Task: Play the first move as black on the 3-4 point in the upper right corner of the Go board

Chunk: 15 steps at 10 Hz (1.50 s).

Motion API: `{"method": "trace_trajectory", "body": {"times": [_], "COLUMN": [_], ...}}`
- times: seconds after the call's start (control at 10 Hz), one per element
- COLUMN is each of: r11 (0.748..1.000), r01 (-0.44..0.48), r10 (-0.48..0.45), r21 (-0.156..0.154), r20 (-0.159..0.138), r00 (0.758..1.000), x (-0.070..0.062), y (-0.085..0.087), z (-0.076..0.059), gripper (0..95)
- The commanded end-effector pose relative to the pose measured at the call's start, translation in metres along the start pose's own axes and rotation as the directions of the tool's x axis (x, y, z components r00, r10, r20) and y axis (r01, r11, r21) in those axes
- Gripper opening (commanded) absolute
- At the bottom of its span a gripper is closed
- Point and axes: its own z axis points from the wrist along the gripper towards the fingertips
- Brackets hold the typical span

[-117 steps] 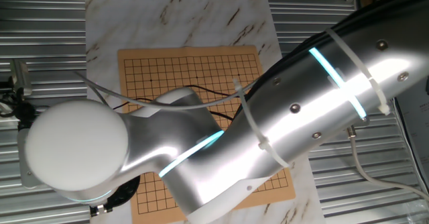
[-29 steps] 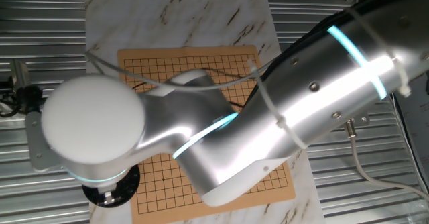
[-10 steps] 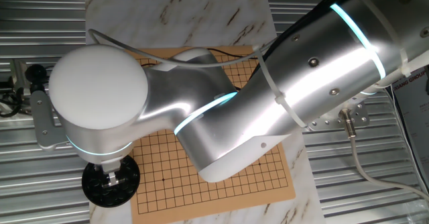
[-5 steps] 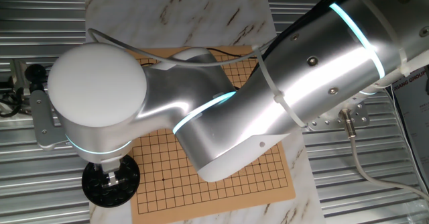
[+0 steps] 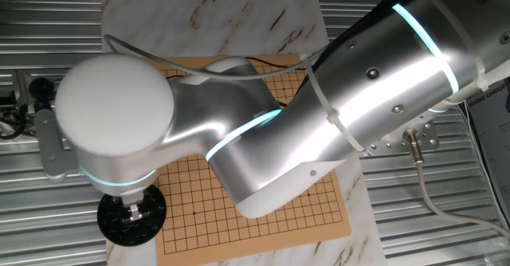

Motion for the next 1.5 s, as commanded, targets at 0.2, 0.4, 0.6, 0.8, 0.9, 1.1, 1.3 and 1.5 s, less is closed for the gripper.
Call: {"method": "trace_trajectory", "body": {"times": [0.2, 0.4, 0.6, 0.8, 0.9, 1.1, 1.3, 1.5], "r11": [1.0, 0.999, 0.996, 0.988, 0.987, 0.982, 0.98, 0.98], "r01": [0.001, -0.044, -0.091, -0.149, -0.158, -0.181, -0.19, -0.189], "r10": [-0.001, 0.044, 0.09, 0.149, 0.158, 0.182, 0.191, 0.19], "r21": [0.001, 0.003, 0.017, 0.041, 0.043, 0.05, 0.065, 0.068], "r20": [-0.008, 0.002, 0.009, -0.007, -0.009, -0.007, -0.008, -0.002], "r00": [1.0, 0.999, 0.996, 0.989, 0.987, 0.983, 0.981, 0.982], "x": [-0.0011, -0.0011, -0.0011, -0.0011, -0.0011, -0.0011, -0.0011, -0.0011], "y": [-0.0002, -0.0002, -0.0002, -0.0002, -0.0002, -0.0002, -0.0002, -0.0002], "z": [0.0014, 0.0014, 0.0014, 0.0014, 0.0014, 0.0014, 0.0014, 0.0014], "gripper": [0.0, 0.0, 0.0, 0.0, 0.0, 0.0, 0.0, 0.0]}}
